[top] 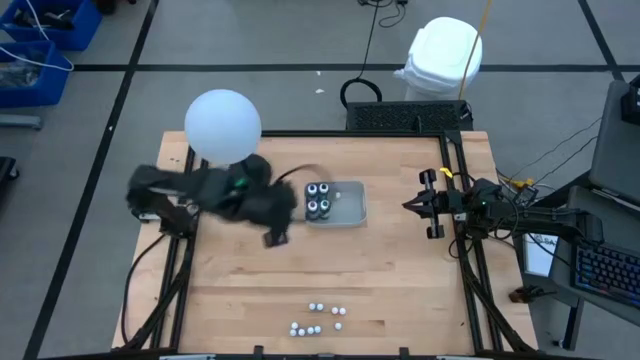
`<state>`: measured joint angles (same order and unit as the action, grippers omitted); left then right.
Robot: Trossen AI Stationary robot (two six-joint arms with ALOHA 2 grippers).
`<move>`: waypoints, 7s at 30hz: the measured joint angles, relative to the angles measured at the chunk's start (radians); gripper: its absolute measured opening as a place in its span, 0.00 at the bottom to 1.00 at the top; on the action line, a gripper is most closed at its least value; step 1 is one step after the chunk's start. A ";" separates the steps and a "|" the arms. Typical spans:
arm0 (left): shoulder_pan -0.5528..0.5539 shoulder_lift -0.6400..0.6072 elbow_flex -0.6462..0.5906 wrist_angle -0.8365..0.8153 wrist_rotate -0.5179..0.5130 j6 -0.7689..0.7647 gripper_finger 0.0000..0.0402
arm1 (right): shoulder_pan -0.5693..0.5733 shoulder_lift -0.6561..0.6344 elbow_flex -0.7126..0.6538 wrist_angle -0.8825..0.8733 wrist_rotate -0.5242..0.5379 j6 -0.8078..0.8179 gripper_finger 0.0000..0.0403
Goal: Pick & Place food coloring
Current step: Put the top right small yellow food coloring bottle into the gray bin
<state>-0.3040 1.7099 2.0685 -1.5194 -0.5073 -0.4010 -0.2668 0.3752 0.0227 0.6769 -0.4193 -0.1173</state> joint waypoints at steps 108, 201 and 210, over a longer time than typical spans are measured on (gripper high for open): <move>0.000 -0.650 -1.951 2.571 -0.042 0.495 0.09 | 0.714 1.541 1.478 -1.029 0.547 0.143 0.00; 0.000 -0.650 -1.951 2.499 0.038 0.422 0.09 | 0.865 1.532 1.054 -0.523 0.602 0.345 0.33; 0.000 -0.650 -1.952 2.484 0.038 0.422 0.09 | 0.867 1.532 1.054 -0.523 0.598 0.340 0.20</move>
<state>-0.3042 1.0603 0.1169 0.9642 -0.4698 0.0212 0.6003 1.9076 1.0763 0.1539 0.1791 0.2227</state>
